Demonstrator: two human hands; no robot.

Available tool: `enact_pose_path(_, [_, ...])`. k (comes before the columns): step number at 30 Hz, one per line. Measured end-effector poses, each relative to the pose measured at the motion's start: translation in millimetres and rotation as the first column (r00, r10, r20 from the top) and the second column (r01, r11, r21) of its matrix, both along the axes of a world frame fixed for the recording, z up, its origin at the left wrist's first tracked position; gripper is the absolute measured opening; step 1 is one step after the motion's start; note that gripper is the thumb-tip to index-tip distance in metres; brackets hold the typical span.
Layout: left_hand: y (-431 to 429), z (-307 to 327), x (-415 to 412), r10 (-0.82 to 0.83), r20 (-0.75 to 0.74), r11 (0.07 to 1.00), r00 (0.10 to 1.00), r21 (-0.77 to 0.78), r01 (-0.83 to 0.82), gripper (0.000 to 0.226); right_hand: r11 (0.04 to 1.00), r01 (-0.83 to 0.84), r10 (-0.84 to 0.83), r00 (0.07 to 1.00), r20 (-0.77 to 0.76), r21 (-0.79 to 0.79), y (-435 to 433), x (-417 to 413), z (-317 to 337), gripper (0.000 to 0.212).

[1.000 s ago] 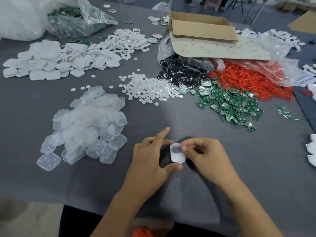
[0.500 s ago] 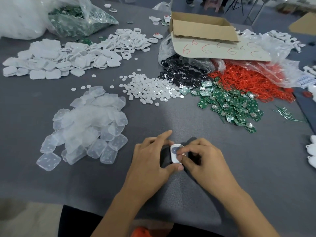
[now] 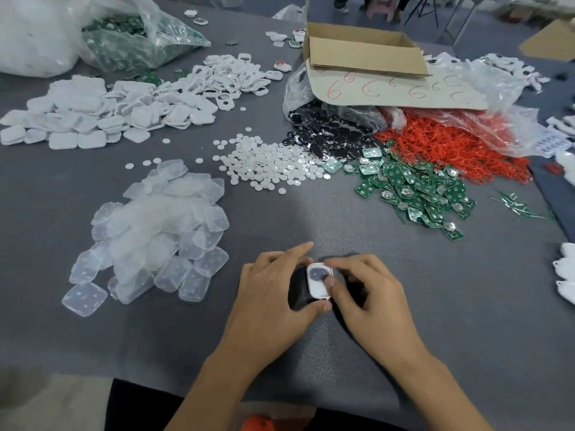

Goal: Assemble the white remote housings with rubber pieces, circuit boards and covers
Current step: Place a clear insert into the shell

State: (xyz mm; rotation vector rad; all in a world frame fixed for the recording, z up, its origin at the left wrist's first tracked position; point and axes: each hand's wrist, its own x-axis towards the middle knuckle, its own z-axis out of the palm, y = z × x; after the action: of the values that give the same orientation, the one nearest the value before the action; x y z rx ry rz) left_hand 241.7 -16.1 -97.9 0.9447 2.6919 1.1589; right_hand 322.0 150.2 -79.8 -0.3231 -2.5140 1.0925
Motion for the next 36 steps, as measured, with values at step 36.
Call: enact_pose_path(36, [154.1, 45.7, -96.3, -0.246, 0.654, 0.872, 0.715, 0.472, -0.132, 0.035, 0.95, 0.265, -0.303, 0.905, -0.297, -0.163, 92.7, -77.4, 0.0, 0.028])
